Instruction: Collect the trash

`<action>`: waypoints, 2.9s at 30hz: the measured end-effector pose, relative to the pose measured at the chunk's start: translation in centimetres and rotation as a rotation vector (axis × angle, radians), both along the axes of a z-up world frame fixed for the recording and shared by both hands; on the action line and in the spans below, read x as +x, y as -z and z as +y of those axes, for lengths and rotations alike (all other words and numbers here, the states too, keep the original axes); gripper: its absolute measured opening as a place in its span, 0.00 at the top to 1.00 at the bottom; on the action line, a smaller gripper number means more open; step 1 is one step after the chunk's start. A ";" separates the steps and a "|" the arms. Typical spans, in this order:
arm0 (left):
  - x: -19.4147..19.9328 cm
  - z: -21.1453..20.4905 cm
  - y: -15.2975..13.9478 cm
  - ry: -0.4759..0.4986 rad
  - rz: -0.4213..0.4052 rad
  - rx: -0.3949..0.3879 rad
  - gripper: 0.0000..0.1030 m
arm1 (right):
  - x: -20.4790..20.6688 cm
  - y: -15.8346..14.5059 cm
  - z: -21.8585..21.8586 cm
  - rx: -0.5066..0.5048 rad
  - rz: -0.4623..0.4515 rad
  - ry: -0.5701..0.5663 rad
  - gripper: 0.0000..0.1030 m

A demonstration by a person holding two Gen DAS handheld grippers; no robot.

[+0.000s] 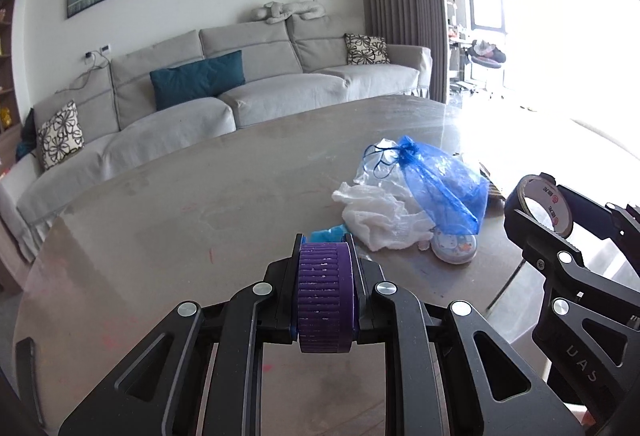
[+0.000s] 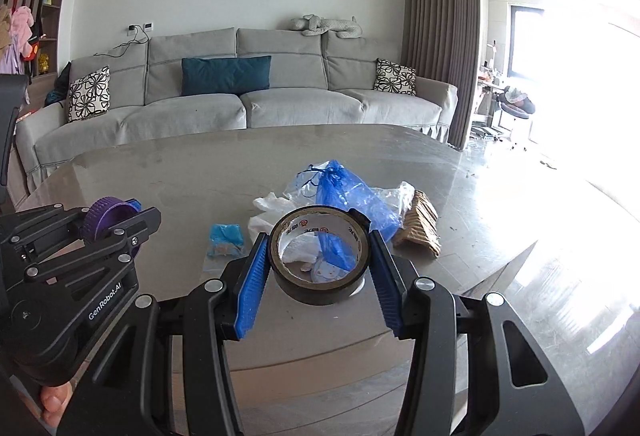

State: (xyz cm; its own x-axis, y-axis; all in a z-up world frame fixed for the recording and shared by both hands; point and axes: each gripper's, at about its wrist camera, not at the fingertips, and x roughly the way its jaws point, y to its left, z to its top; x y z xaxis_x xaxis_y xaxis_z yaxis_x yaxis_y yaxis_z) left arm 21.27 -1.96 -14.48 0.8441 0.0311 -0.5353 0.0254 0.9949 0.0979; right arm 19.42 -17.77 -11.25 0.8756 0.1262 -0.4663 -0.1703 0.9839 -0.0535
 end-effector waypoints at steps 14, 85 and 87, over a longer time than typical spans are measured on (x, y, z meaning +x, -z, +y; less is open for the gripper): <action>-2.7 -13.5 2.5 0.304 0.027 0.022 0.82 | -5.7 2.5 -12.3 -0.012 0.042 0.280 0.51; -3.8 -34.2 17.7 0.696 0.351 0.139 0.82 | -9.0 16.2 -31.3 -0.091 0.306 0.685 0.05; -4.0 -34.6 18.2 0.708 0.365 0.149 0.82 | -9.4 15.4 -32.2 -0.072 0.280 0.720 0.05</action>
